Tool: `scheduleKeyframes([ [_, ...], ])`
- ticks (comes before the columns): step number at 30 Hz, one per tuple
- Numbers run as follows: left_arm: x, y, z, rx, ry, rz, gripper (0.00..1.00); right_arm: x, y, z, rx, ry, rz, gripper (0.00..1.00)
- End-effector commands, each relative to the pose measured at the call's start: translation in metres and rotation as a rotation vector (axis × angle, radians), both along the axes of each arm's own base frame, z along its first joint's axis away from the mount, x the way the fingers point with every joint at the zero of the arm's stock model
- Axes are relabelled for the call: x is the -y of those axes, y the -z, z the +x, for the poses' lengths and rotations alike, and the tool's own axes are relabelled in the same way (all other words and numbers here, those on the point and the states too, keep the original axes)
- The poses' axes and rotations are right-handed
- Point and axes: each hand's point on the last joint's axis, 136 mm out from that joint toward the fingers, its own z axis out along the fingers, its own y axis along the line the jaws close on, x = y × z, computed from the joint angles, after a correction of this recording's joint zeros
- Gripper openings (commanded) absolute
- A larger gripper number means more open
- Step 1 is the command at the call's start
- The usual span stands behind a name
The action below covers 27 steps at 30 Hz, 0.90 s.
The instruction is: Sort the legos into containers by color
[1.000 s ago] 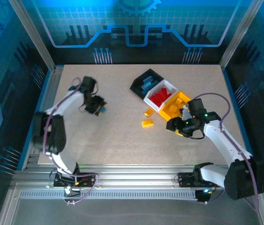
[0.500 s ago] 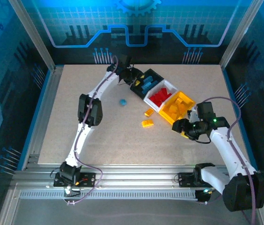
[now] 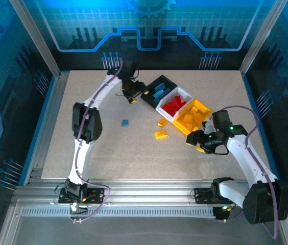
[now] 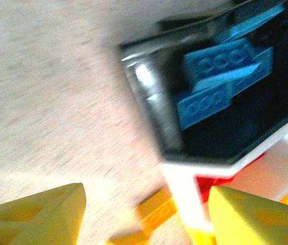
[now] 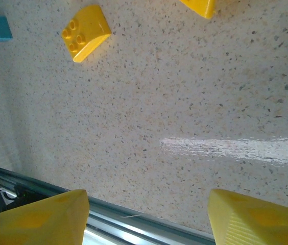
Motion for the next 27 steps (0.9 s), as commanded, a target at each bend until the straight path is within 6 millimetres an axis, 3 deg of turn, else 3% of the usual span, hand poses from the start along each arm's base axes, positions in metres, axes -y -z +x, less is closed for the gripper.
scheduleKeyframes([
  [1, -0.056, 0.012, -0.073, -0.144, 0.183, 0.257, 0.67, -0.013, -0.003, 0.006, 0.011, -0.045, 0.021, 0.64],
  [5, -0.066, 0.039, -0.096, -0.167, 0.350, 0.311, 0.67, -0.029, -0.004, 0.012, 0.007, -0.106, 0.006, 0.64],
  [9, -0.069, 0.058, -0.102, -0.143, 0.427, 0.335, 0.67, -0.040, -0.006, 0.012, 0.008, -0.148, -0.017, 0.65],
  [21, -0.067, 0.096, -0.085, -0.146, 0.451, 0.374, 0.66, -0.037, -0.007, -0.006, -0.016, -0.162, -0.056, 0.65],
  [27, -0.071, 0.112, -0.079, -0.171, 0.447, 0.414, 0.63, -0.037, -0.017, -0.001, 0.007, -0.162, -0.059, 0.65],
])
